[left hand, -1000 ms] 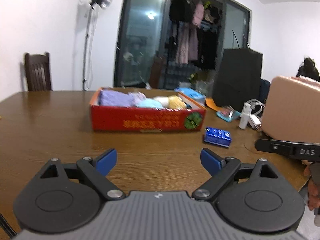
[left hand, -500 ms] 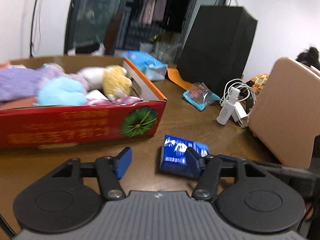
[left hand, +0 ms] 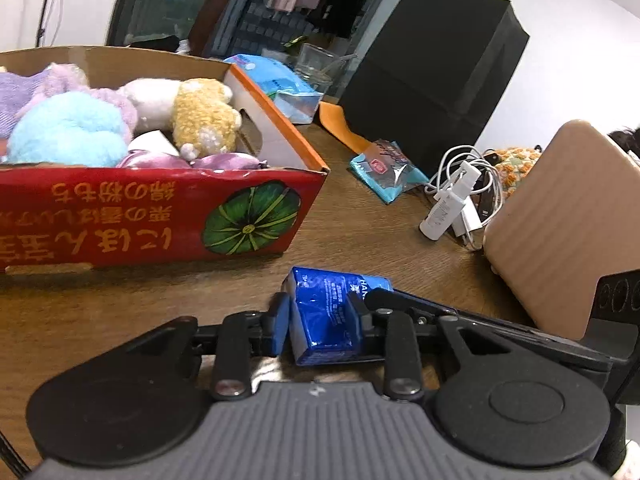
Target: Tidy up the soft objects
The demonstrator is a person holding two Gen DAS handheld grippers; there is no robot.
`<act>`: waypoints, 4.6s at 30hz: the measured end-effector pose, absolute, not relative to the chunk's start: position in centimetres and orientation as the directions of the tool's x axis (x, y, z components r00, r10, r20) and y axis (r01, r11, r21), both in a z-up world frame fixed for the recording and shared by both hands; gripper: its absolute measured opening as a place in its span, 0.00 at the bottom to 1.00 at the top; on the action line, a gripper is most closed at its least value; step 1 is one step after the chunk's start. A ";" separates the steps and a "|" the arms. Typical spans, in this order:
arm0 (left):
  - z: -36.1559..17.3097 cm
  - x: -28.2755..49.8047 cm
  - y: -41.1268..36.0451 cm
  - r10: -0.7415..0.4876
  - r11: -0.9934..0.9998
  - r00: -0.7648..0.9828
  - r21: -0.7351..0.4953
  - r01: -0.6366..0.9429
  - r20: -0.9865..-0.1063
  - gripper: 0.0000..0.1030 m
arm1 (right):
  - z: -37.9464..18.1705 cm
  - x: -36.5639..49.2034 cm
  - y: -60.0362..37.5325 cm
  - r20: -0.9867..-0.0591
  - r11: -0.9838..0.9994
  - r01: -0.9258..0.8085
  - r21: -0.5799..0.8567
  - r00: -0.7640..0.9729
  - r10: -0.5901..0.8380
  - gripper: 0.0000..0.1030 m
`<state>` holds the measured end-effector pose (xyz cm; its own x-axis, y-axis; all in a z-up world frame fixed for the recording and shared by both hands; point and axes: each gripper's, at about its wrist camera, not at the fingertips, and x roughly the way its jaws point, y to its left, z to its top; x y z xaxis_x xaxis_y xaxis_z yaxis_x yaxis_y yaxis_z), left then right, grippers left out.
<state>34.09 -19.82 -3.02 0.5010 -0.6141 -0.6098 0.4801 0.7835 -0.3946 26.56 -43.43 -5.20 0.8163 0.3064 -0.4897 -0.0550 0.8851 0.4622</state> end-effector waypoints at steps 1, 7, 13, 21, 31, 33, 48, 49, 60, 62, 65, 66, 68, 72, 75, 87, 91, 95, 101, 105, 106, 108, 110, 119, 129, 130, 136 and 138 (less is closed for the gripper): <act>-2.7 33.6 -19.7 -0.600 0.794 0.506 -0.384 0.472 -0.619 0.28 | -5.1 26.4 -43.3 -0.491 0.885 -0.062 0.462 0.813 0.314 0.25; -1.4 27.6 -15.3 -0.538 0.842 0.573 -0.360 0.401 -0.618 0.28 | -4.0 23.3 -40.4 -0.492 0.867 -0.163 0.471 0.767 0.412 0.25; -1.2 22.2 -9.8 -0.472 0.880 0.634 -0.371 0.297 -0.612 0.28 | -3.7 20.3 -35.3 -0.493 0.840 -0.279 0.465 0.707 0.507 0.25; -1.3 18.3 -6.2 -0.478 0.873 0.653 -0.401 0.278 -0.587 0.28 | -2.9 17.5 -31.7 -0.497 0.838 -0.332 0.433 0.688 0.529 0.25; 4.5 25.1 -6.6 -0.534 0.839 0.713 -0.386 0.383 -0.454 0.28 | 3.5 21.5 -31.9 -0.413 0.883 -0.338 0.325 0.789 0.454 0.25; 6.2 29.3 -6.9 -0.556 0.825 0.708 -0.391 0.407 -0.435 0.28 | 5.7 24.8 -32.2 -0.390 0.891 -0.331 0.311 0.811 0.437 0.25; 2.0 58.8 -6.3 -0.478 0.873 0.567 -0.432 0.225 -0.670 0.28 | 4.3 57.3 -29.1 -0.630 0.925 -0.212 0.314 0.682 0.370 0.23; 1.7 59.0 -5.9 -0.458 0.886 0.572 -0.405 0.227 -0.681 0.28 | 3.4 58.3 -28.7 -0.646 0.919 -0.211 0.335 0.659 0.386 0.23; -0.2 59.4 -6.7 -0.357 0.932 0.546 -0.249 0.264 -0.758 0.30 | 0.1 58.0 -25.9 -0.715 0.923 -0.258 0.285 0.583 0.385 0.06; -0.4 59.8 -6.6 -0.382 0.922 0.525 -0.276 0.272 -0.760 0.30 | 0.3 58.0 -25.5 -0.724 0.933 -0.253 0.256 0.589 0.359 0.06; -0.3 60.0 -5.9 -0.402 0.915 0.518 -0.308 0.261 -0.755 0.40 | 0.8 57.6 -25.4 -0.721 0.939 -0.237 0.250 0.602 0.344 0.11; 0.2 59.6 -5.4 -0.390 0.920 0.532 -0.306 0.243 -0.751 0.43 | 1.3 57.3 -25.5 -0.720 0.936 -0.237 0.259 0.599 0.351 0.12; 2.0 57.9 -5.0 -0.364 0.931 0.573 -0.267 0.249 -0.734 0.46 | 2.8 56.5 -26.0 -0.707 0.936 -0.237 0.262 0.613 0.353 0.18; 6.8 53.6 -4.1 -0.344 0.938 0.647 -0.226 0.261 -0.681 0.61 | 7.9 53.6 -27.4 -0.674 0.943 -0.245 0.227 0.660 0.333 0.23; 10.5 49.9 -3.7 -0.316 0.948 0.708 -0.190 0.254 -0.632 0.67 | 11.1 51.0 -28.2 -0.666 0.949 -0.252 0.188 0.678 0.312 0.34; 14.2 36.5 -1.9 -0.168 0.986 0.921 -0.066 0.154 -0.352 0.91 | 15.1 37.1 -31.5 -0.428 0.965 -0.240 0.107 0.865 0.262 0.81; 13.0 33.5 -1.8 -0.140 0.990 0.953 -0.061 0.128 -0.269 0.91 | 13.6 33.6 -31.6 -0.300 0.973 -0.214 0.084 0.926 0.229 0.87; 12.1 31.3 -2.0 -0.122 0.992 0.960 -0.045 0.114 -0.253 0.91 | 12.7 31.3 -31.3 -0.247 0.978 -0.197 0.069 0.946 0.208 0.89; 11.4 25.8 -2.0 -0.080 0.997 0.965 -0.022 0.077 -0.250 0.97 | 11.5 27.5 -31.5 -0.254 0.980 -0.155 0.124 0.950 0.182 0.89; 9.8 20.9 -0.9 -0.080 0.996 0.957 -0.056 0.067 -0.277 1.00 | 9.9 22.7 -32.0 -0.220 0.980 -0.140 0.144 0.960 0.170 0.89; 9.4 19.8 -0.7 -0.085 0.995 0.955 -0.066 0.069 -0.284 1.00 | 9.3 21.3 -32.1 -0.207 0.981 -0.137 0.136 0.965 0.163 0.90; 8.2 17.0 -0.5 -0.086 0.996 0.957 -0.056 0.073 -0.278 1.00 | 8.2 19.0 -31.9 -0.202 0.987 -0.123 0.107 0.969 0.143 0.91; 6.9 14.1 -0.9 -0.057 0.998 0.967 -0.020 0.054 -0.248 1.00 | 6.8 16.3 -31.4 -0.193 0.990 -0.130 0.055 0.971 0.138 0.91; 2.7 2.4 -1.6 -0.006 1.000 0.974 -0.011 0.003 -0.225 1.00 | 1.3 4.7 -28.8 -0.271 0.984 -0.159 0.083 0.946 0.176 0.93; 3.1 -0.2 -2.7 -0.038 0.999 0.980 0.016 0.042 -0.194 1.00 | 0.4 0.5 -27.1 -0.250 0.974 -0.194 0.113 0.944 0.217 0.97; 3.1 -0.2 -2.7 -0.040 0.999 0.981 0.018 0.044 -0.190 1.00 | 0.4 0.3 -27.0 -0.244 0.975 -0.188 0.115 0.946 0.212 0.97; 3.2 -0.1 -2.7 -0.056 0.998 0.979 0.014 0.059 -0.194 1.00 | 0.5 0.2 -26.9 -0.241 0.976 -0.180 0.120 0.949 0.204 0.97; 3.2 -0.1 -2.6 -0.054 0.998 0.980 0.015 0.058 -0.192 1.00 | 0.5 0.3 -26.9 -0.244 0.976 -0.181 0.125 0.947 0.207 0.98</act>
